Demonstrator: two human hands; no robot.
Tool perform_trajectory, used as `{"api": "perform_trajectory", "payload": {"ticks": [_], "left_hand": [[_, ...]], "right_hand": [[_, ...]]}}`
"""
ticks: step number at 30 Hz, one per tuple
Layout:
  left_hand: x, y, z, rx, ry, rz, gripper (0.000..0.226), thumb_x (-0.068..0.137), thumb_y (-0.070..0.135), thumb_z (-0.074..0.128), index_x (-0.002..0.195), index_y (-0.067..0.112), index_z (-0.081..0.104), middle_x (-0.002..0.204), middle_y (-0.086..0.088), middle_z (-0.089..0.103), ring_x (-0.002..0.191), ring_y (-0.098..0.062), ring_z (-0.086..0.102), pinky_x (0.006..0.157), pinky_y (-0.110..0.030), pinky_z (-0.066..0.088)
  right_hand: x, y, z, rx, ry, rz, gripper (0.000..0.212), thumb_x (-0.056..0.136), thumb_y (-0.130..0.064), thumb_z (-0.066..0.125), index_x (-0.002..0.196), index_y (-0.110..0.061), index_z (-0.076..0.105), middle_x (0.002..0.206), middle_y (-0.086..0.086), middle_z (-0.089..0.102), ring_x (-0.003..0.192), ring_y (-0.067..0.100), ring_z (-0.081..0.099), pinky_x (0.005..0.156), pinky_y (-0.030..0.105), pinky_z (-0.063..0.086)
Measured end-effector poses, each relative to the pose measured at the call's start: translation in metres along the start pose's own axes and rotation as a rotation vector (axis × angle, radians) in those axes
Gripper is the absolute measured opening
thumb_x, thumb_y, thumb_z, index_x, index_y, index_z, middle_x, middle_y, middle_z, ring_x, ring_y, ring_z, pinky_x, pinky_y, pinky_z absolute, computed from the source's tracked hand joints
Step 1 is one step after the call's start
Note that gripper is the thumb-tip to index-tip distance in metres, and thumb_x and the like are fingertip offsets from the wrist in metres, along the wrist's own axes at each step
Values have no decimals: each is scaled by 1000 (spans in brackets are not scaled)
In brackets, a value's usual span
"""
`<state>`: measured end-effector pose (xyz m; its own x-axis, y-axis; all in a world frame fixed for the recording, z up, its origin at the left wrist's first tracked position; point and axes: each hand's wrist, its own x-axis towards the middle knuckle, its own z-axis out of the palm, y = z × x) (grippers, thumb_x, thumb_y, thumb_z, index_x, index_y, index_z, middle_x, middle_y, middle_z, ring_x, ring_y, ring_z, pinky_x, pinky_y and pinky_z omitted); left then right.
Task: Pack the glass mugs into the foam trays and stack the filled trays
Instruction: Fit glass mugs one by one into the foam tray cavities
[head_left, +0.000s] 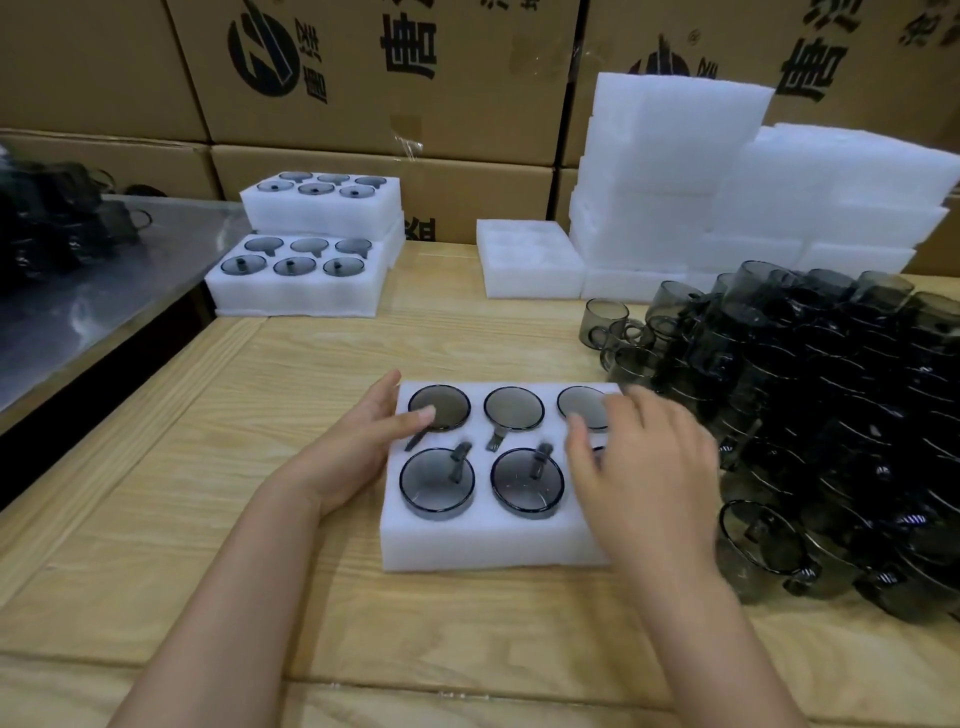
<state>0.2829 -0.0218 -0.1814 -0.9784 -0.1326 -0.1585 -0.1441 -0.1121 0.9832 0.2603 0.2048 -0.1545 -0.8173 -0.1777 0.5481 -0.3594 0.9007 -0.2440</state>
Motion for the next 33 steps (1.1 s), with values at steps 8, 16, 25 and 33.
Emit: {"api": "perform_trajectory", "payload": {"ticks": [8, 16, 25, 33], "left_hand": [[-24, -3, 20, 529, 437, -161, 58, 81, 63, 58, 118, 18, 50, 119, 8, 56, 97, -10, 56, 74, -30, 43], [-9, 14, 8, -113, 422, -98, 27, 85, 31, 63, 99, 9, 72, 96, -13, 72, 84, -29, 67, 80, -39, 51], [15, 10, -5, -696, 688, 39, 18, 87, 21, 53, 79, 14, 67, 81, 0, 71, 75, -19, 67, 67, -28, 51], [40, 26, 64, -872, 623, 361, 49, 86, 52, 60, 122, 20, 56, 117, -4, 69, 104, -19, 68, 89, -42, 55]], "right_hand": [[-23, 11, 1, 36, -243, 313, 56, 91, -53, 26, 138, -24, 32, 130, -2, 49, 108, 25, 52, 74, 33, 37], [-14, -2, 36, 587, -115, 454, 48, 89, -42, 49, 132, -20, 47, 130, -4, 54, 119, 19, 48, 92, 32, 37], [13, -16, 76, 1246, -28, 571, 46, 86, -13, 59, 115, -47, 50, 104, -50, 48, 101, -28, 43, 79, -4, 34], [19, -23, 92, 1212, 20, 627, 44, 88, -44, 58, 131, -37, 48, 128, -19, 54, 120, 4, 51, 100, 30, 42]]}}
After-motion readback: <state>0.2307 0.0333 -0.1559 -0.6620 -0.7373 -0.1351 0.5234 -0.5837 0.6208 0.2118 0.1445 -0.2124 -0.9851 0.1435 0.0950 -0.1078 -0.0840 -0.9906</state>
